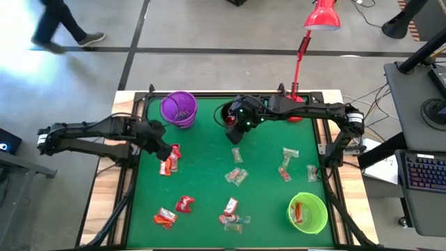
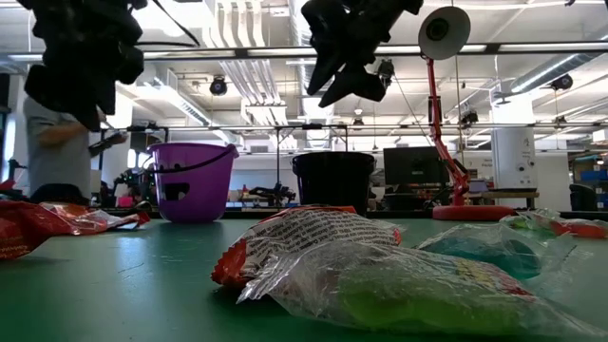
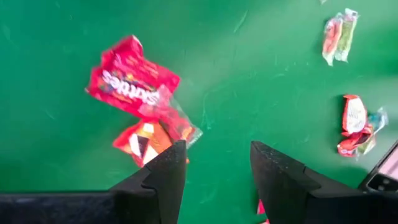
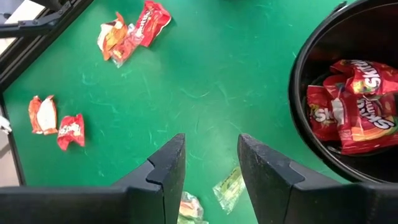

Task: Sort candy
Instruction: Put the red gummy into the violet bucket

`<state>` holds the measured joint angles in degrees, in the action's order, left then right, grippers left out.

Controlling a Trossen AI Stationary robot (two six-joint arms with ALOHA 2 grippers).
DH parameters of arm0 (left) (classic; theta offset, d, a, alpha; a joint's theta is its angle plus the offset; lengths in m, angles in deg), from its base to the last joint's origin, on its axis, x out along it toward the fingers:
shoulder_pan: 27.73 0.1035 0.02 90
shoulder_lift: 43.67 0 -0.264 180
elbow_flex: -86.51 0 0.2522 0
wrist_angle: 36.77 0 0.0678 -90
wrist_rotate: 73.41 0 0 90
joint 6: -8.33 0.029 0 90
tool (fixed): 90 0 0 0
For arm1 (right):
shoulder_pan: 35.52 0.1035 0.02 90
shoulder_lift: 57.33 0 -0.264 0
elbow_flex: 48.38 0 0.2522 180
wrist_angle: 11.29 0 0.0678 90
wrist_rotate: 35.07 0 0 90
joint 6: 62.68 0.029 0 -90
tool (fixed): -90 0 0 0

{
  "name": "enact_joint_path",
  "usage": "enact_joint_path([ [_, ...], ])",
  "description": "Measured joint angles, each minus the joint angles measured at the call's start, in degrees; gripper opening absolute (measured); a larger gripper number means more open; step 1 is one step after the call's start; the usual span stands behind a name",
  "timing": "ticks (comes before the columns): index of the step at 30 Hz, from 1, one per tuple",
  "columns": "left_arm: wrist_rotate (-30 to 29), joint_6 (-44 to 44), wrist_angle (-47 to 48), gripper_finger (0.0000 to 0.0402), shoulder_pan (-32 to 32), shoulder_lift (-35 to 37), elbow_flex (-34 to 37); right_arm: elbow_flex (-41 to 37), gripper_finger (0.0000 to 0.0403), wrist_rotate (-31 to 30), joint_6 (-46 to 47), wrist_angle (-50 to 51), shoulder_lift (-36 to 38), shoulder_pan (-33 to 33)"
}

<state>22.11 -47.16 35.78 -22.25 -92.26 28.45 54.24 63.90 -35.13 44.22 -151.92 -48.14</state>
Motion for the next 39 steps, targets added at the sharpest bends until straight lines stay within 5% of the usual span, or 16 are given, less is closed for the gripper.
enact_joint_path([
  [12,-2.03,-17.28,-9.08,0.0162,-4.76,-5.31,7.11,-0.02,0.0146,0.11,-1.54,0.40,1.05,-0.03],
  [18,-2.01,-18.95,-15.81,0.0162,-4.83,-9.77,9.04,-0.05,0.0146,0.11,-3.59,1.40,1.27,-0.05],
  [39,-3.10,-22.51,-17.89,0.0162,-4.74,-26.63,8.01,-0.07,0.0146,0.04,-5.08,1.63,3.39,-0.03],
])
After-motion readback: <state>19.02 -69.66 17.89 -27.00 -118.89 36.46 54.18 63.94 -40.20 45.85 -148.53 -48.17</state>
